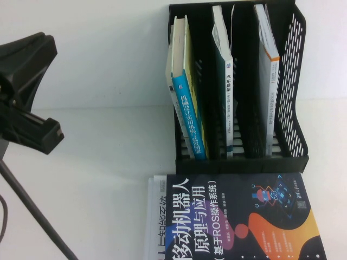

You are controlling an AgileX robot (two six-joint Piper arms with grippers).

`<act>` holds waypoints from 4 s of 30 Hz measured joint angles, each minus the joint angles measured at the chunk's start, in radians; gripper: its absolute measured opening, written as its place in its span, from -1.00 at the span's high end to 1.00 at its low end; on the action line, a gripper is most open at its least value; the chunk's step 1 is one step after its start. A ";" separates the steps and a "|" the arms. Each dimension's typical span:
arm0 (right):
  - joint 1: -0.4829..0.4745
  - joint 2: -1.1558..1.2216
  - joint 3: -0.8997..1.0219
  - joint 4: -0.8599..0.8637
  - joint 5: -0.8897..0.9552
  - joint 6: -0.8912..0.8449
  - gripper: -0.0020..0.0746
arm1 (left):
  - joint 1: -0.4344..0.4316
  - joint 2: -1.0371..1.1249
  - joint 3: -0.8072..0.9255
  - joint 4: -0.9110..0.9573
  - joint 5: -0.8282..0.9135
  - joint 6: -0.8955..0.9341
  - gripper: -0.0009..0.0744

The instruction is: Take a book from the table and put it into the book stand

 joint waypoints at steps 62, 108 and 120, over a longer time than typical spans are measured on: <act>0.000 0.000 0.000 0.000 -0.004 0.000 0.96 | 0.404 -0.782 0.802 0.150 0.392 -0.213 0.98; 0.000 0.000 0.017 -0.096 -0.081 0.000 0.96 | 0.400 -0.782 0.806 0.357 0.369 -0.219 0.98; -0.004 -0.185 0.193 -0.360 -0.238 0.063 0.96 | 0.400 -0.784 0.806 0.357 0.369 -0.221 0.98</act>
